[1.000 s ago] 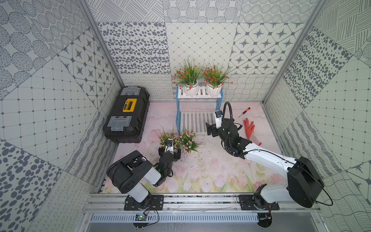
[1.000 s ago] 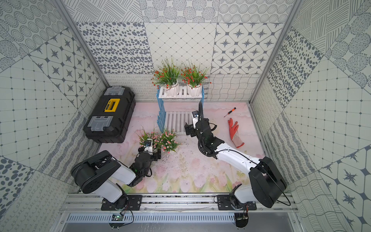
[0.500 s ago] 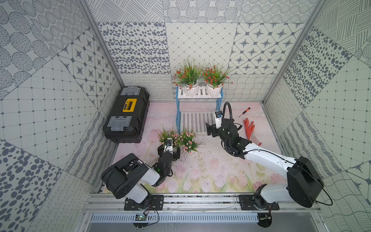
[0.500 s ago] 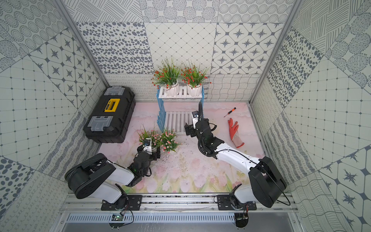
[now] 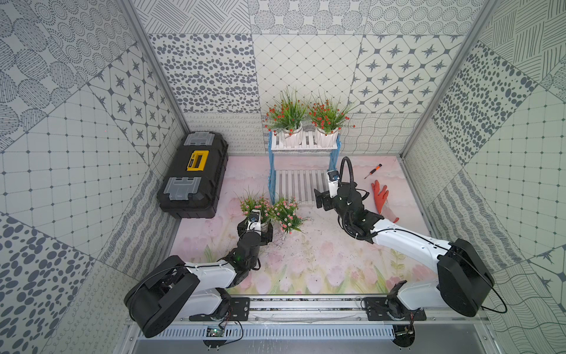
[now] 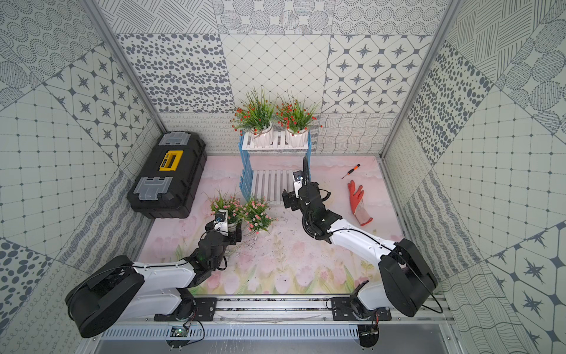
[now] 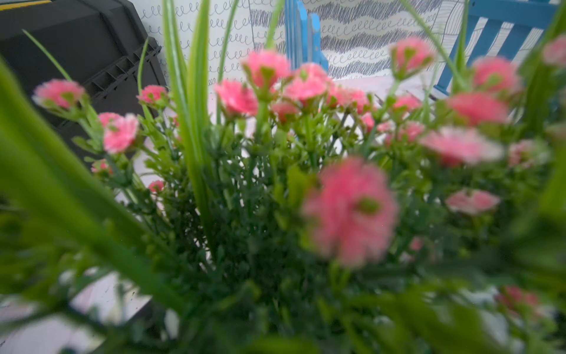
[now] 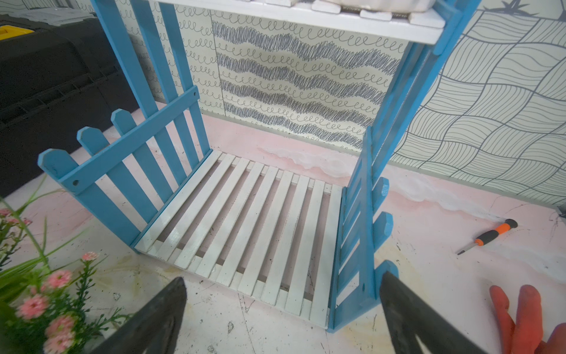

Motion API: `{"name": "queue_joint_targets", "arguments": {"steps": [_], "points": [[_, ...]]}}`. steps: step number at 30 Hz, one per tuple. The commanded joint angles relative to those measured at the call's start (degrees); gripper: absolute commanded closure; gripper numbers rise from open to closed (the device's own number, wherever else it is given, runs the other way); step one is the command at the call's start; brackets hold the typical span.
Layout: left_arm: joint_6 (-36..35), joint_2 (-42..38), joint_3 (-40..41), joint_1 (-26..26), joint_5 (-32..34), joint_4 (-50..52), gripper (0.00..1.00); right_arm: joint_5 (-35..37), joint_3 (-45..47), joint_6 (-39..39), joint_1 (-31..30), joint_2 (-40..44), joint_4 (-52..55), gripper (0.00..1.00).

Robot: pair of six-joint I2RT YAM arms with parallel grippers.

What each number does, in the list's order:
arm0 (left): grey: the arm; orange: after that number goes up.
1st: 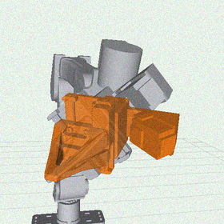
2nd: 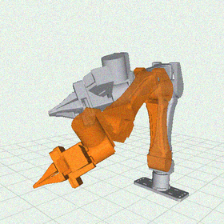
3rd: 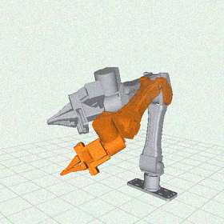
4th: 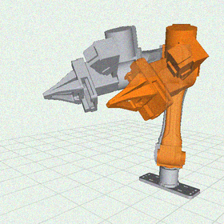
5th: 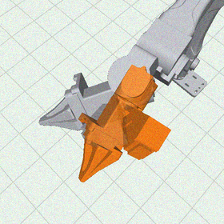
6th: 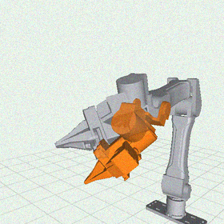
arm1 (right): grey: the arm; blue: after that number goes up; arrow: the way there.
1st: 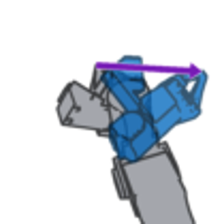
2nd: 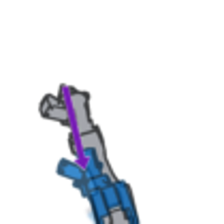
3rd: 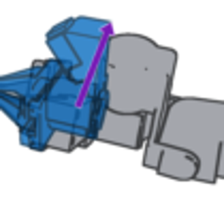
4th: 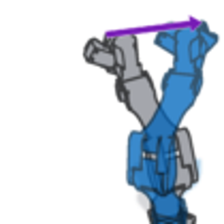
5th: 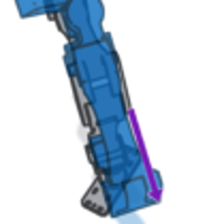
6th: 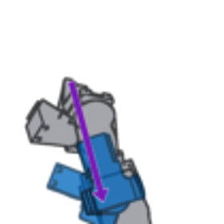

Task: Place the baby's breath potted plants on the rack by color
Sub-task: Pick up the baby's breath potted plant from the center of the board.

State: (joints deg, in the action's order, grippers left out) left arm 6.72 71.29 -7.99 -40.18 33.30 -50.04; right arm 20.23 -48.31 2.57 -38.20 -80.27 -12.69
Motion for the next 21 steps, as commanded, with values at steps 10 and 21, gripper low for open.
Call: {"name": "queue_joint_targets", "arguments": {"steps": [10, 21], "points": [[0.9, -2.5, -0.9, 0.1, -0.3, -0.1, 0.36, 0.5, -0.3, 0.1, 0.1, -0.8, -2.2, 0.02], [-0.6, -13.8, -3.6, 0.1, -0.2, 9.3, 0.37, 0.3, -0.4, 0.1, 0.1, -0.9, -2.5, 0.02]]}}
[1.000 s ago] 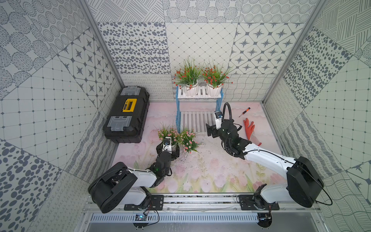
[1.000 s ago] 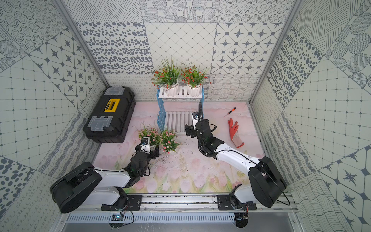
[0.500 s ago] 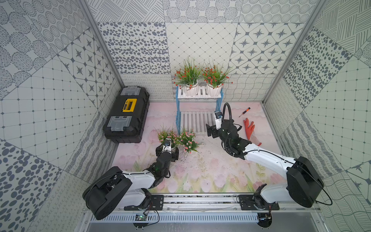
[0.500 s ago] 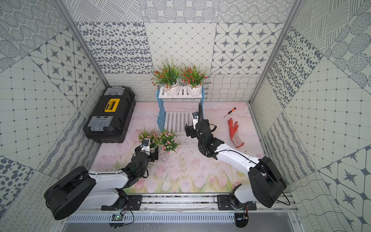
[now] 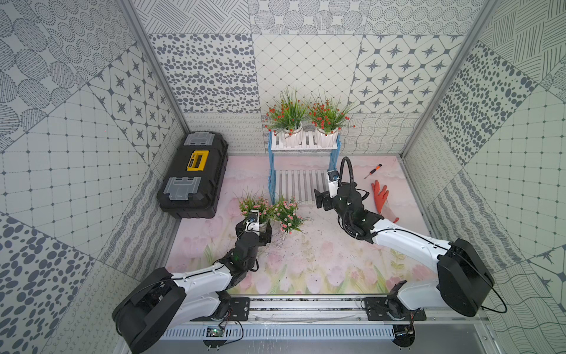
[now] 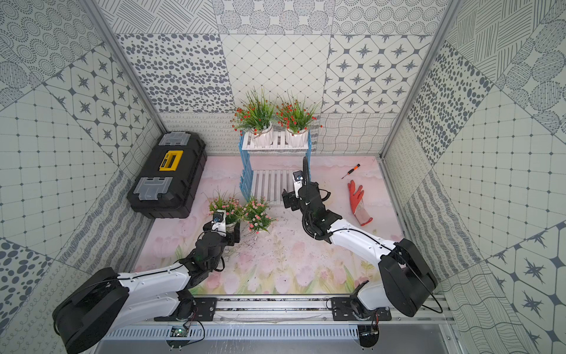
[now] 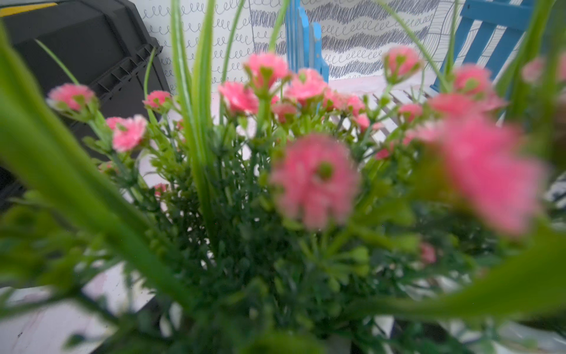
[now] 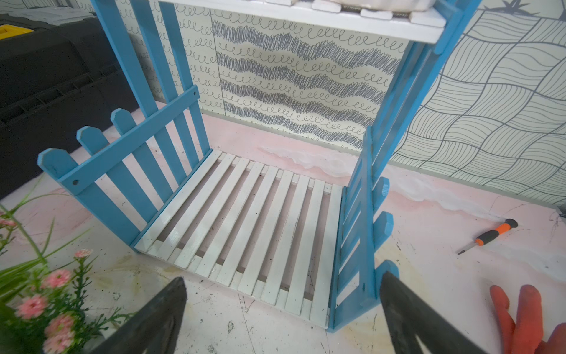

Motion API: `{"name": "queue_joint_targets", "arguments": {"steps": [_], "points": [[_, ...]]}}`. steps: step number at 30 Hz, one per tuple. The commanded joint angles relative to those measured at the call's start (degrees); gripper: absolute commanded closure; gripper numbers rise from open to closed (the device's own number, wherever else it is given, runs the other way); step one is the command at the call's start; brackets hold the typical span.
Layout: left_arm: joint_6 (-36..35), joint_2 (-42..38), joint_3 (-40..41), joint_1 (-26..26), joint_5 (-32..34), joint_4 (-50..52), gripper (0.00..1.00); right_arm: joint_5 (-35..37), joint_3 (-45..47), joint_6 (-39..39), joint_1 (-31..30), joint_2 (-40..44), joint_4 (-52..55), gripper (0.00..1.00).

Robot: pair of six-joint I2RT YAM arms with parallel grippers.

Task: Place the baby's breath potted plants on the rack by color
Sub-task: Pick up the baby's breath potted plant from the center of the board, then place the baby's breath potted plant on the rack.

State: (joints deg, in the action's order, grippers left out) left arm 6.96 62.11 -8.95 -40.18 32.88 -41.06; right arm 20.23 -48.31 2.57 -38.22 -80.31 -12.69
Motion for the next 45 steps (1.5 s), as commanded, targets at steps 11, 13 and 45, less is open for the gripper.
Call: {"name": "queue_joint_targets", "arguments": {"steps": [11, 13, 45], "points": [[-2.8, -11.1, -10.7, 0.7, -4.3, 10.5, 0.36, 0.6, -0.7, -0.4, 0.2, -1.0, -3.4, 0.02], [-3.4, -10.3, -13.1, 0.7, -5.7, 11.8, 0.36, 0.9, -0.8, -1.0, 0.1, -0.7, -3.5, 0.02], [-2.2, 26.8, -48.7, 0.1, -26.9, -1.3, 0.36, 12.5, 2.8, -0.7, 2.1, 20.1, 10.3, 0.02]]}}
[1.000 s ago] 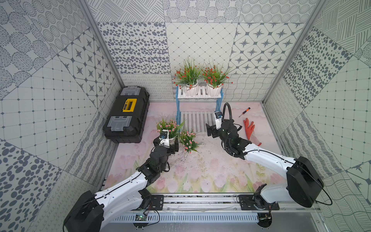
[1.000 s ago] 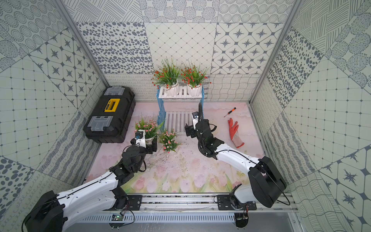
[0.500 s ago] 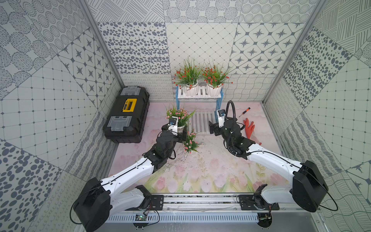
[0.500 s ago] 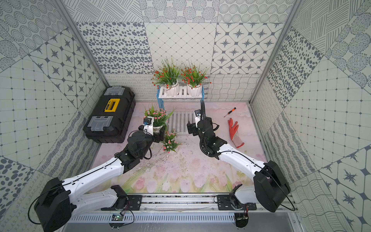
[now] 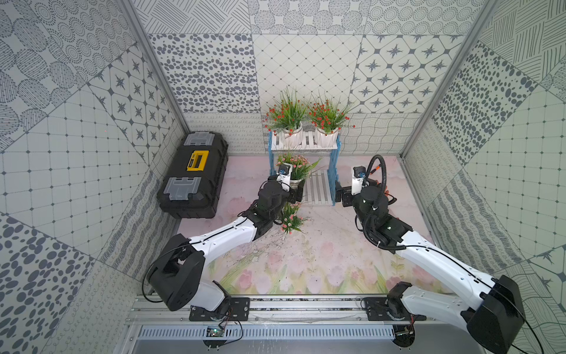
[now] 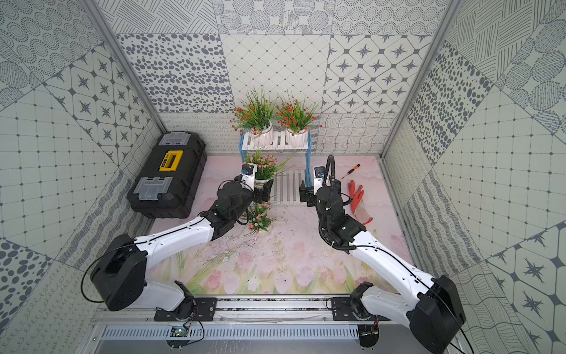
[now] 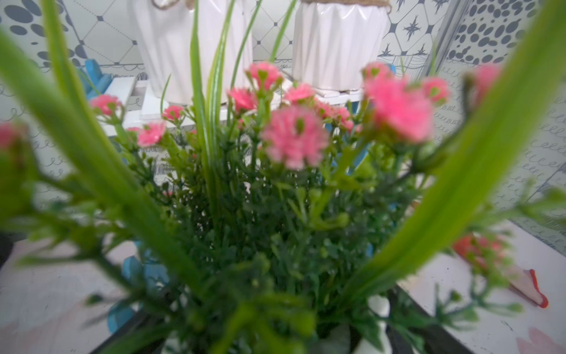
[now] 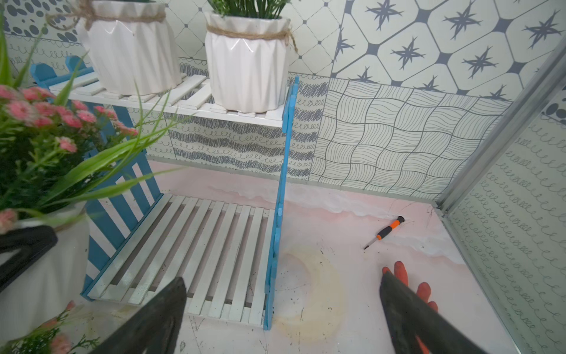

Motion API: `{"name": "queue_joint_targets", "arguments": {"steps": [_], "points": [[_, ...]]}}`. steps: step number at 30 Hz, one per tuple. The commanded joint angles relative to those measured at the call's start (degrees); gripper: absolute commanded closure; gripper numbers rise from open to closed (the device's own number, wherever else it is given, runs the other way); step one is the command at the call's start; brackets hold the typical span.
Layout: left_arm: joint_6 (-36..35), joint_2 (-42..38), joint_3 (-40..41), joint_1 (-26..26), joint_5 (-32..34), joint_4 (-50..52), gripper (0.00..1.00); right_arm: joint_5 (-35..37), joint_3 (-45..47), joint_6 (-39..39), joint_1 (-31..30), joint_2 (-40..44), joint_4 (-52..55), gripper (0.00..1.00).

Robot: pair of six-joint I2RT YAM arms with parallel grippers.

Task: Place the baby's breath potted plants on the rack by color
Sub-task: Place the baby's breath potted plant on the rack.

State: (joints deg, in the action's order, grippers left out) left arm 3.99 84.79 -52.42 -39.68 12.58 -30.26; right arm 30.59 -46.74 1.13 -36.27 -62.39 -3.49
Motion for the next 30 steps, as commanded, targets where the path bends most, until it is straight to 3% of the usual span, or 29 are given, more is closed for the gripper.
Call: {"name": "queue_joint_targets", "arguments": {"steps": [1, 13, 23, 30], "points": [[0.9, 5.4, -6.3, -0.5, -7.2, -12.4, 0.37, 2.5, 1.4, 1.0, 0.2, 3.0, 1.5, 0.02], [1.2, 20.2, -18.0, -4.8, -8.9, -17.4, 0.36, 5.1, 1.9, 2.0, 0.2, 8.2, 5.7, 0.02], [0.5, 31.4, -24.3, -6.1, -4.4, -24.8, 0.36, 8.1, 1.9, 0.6, 0.3, 14.3, 9.8, 0.02], [-0.8, 35.1, -24.7, -6.1, -0.8, -28.3, 0.36, 8.4, 2.9, -0.6, 0.3, 16.0, 10.2, 0.02]]}}
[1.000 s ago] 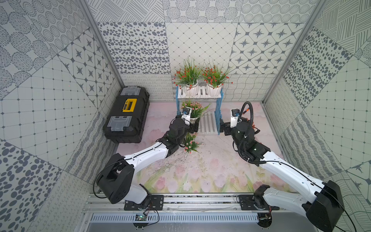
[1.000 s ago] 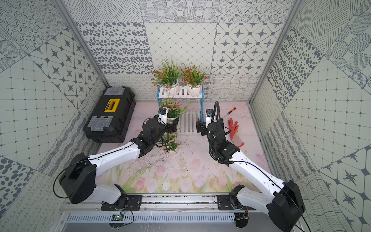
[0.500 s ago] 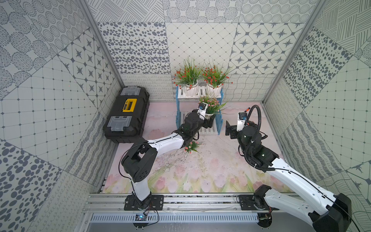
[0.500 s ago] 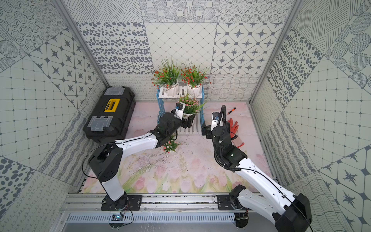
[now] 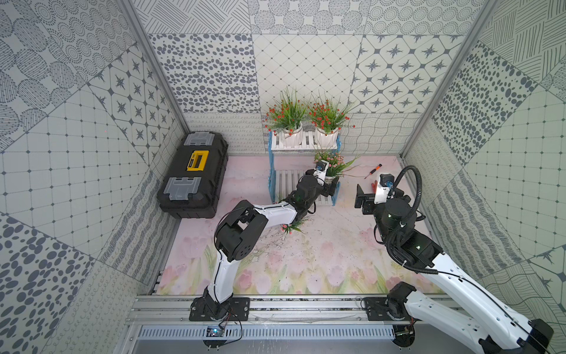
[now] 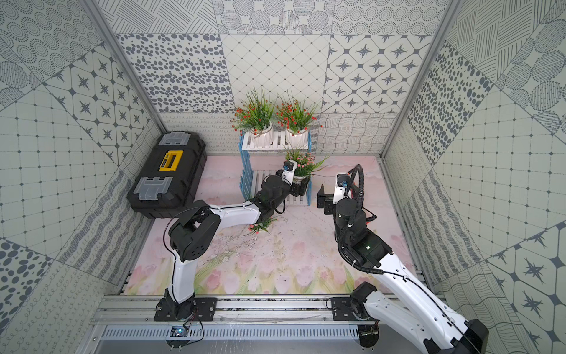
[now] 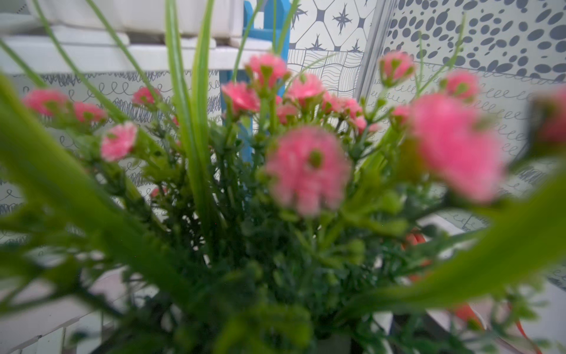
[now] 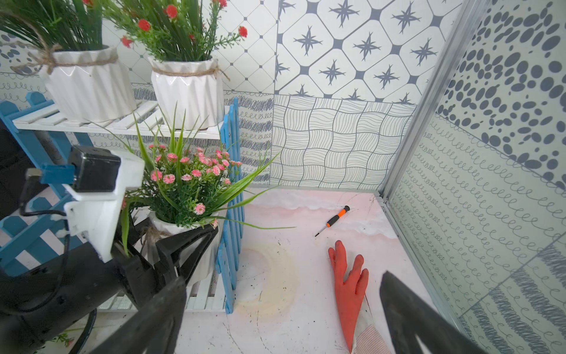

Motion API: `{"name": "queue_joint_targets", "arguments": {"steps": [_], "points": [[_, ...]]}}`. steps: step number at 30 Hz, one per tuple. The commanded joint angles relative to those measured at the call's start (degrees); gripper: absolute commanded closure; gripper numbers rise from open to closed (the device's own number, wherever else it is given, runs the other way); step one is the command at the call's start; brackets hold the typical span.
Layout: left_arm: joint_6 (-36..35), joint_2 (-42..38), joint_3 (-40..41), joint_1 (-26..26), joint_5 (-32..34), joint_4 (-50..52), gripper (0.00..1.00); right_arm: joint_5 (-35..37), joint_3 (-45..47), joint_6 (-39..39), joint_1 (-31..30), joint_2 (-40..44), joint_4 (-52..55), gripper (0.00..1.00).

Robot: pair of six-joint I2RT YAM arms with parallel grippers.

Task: Place the baby's breath potted plants on the rack by color
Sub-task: Place the baby's breath potted plant on the rack.

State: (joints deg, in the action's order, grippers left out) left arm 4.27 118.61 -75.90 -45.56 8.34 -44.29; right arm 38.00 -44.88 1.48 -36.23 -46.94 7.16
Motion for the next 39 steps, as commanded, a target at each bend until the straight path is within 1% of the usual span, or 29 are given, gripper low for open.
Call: {"name": "queue_joint_targets", "arguments": {"steps": [1, 5, 7, 9, 12, 15, 17, 19, 22, 26, 32, 35, 39], "points": [[-1.1, 1.6, -1.1, -0.2, 3.9, -14.7, 0.36, 0.9, 1.1, -1.0, 0.3, 0.5, -0.4, 0.02], [-1.5, 1.7, 0.7, -0.2, 6.5, -17.4, 0.36, 0.8, 1.5, -0.6, 0.3, 0.0, -0.2, 0.02], [-1.9, 1.4, 1.6, -0.1, 8.3, -17.7, 0.36, 0.6, 1.6, -0.4, 0.4, -0.1, -0.2, 0.02], [-2.0, 1.4, 2.1, 0.1, 8.6, -18.2, 0.36, 0.5, 1.8, -0.6, 0.3, -0.4, -0.4, 0.02], [-2.4, 1.9, 1.7, 0.2, 10.8, -17.8, 0.36, 0.4, 1.6, -0.9, 0.4, -0.9, -0.5, 0.02], [-2.8, 3.0, -0.7, 0.3, 11.5, -15.1, 0.36, 0.2, 1.5, -0.9, 0.3, -1.2, -0.7, 0.02], [-2.3, 4.2, -2.2, 0.2, 13.2, -14.1, 0.36, 0.1, 1.5, -0.8, 0.3, -1.4, -0.7, 0.02], [-2.5, 5.8, -3.5, 0.0, 16.1, -14.2, 0.36, 0.0, 1.5, -0.8, 0.3, -1.4, -0.7, 0.02], [-2.0, 7.6, -5.2, -0.2, 17.9, -14.8, 0.35, 0.0, 1.7, -0.9, 0.3, -1.4, -0.5, 0.02], [-1.8, 9.8, -7.4, -0.3, 21.8, -15.8, 0.35, -0.3, 1.6, -1.0, 0.3, -1.5, -0.6, 0.02], [-2.0, 12.2, -10.5, -0.5, 22.3, -15.1, 0.34, -0.7, 1.6, -0.8, 0.3, -1.6, -0.3, 0.02], [-3.7, 13.3, -12.0, -1.1, 24.4, -14.8, 0.34, -0.8, 1.7, -0.6, 0.4, -1.4, -0.1, 0.02], [-2.7, 15.0, -13.4, -1.5, 26.7, -14.1, 0.34, -0.9, 1.8, -0.5, 0.4, -1.3, -0.2, 0.02]]}}
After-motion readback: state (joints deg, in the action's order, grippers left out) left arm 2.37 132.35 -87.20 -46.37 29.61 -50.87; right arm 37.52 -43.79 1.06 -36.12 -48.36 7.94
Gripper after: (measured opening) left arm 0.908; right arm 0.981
